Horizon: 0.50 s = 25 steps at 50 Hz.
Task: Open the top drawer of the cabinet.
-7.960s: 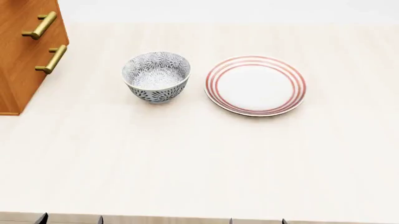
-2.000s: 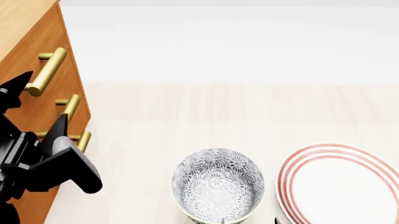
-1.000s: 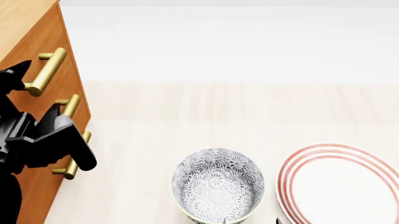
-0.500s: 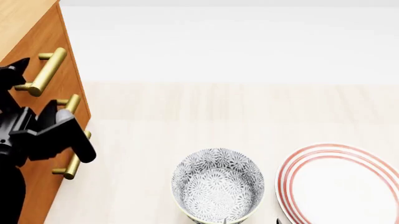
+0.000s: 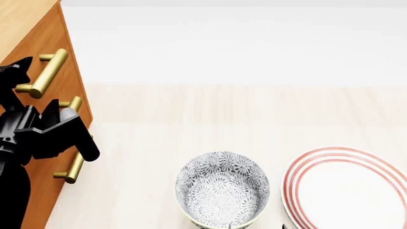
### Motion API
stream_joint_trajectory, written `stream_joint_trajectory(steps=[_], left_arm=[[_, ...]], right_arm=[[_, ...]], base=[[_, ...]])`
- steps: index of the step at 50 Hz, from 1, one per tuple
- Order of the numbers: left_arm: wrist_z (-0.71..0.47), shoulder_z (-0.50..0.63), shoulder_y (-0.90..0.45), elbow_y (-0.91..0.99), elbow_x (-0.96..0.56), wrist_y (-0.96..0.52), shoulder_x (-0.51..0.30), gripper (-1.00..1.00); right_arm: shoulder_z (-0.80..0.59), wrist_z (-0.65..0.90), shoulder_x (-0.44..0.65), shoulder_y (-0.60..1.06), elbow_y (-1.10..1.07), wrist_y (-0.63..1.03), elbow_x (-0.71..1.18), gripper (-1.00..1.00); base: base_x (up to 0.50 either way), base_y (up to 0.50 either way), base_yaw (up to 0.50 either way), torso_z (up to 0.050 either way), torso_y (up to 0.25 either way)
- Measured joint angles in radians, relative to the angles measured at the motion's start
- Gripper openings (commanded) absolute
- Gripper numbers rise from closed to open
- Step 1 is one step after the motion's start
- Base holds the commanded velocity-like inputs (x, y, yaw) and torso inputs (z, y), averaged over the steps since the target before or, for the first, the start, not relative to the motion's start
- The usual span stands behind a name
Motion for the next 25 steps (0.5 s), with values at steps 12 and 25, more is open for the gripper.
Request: stream_joint_trajectory(steps=[12,25], left_arm=[[-0.011,0.011,-0.007,-0.033,-0.001,0.001,0.010,-1.00],[-0.027,0.021,-0.009,-0.039,0.007,-0.008,0.013,-1.00]], right_arm=[[-0.005,0.004,0.003,0.002,0.002,-0.001,0.002,1.00],[-0.011,0.007,0.007,0.003,0.004,0.000,0.005,1.00]], base=[[0.00,0.00,0.00,0.000,0.000],[0.00,0.00,0.00,0.000,0.000]])
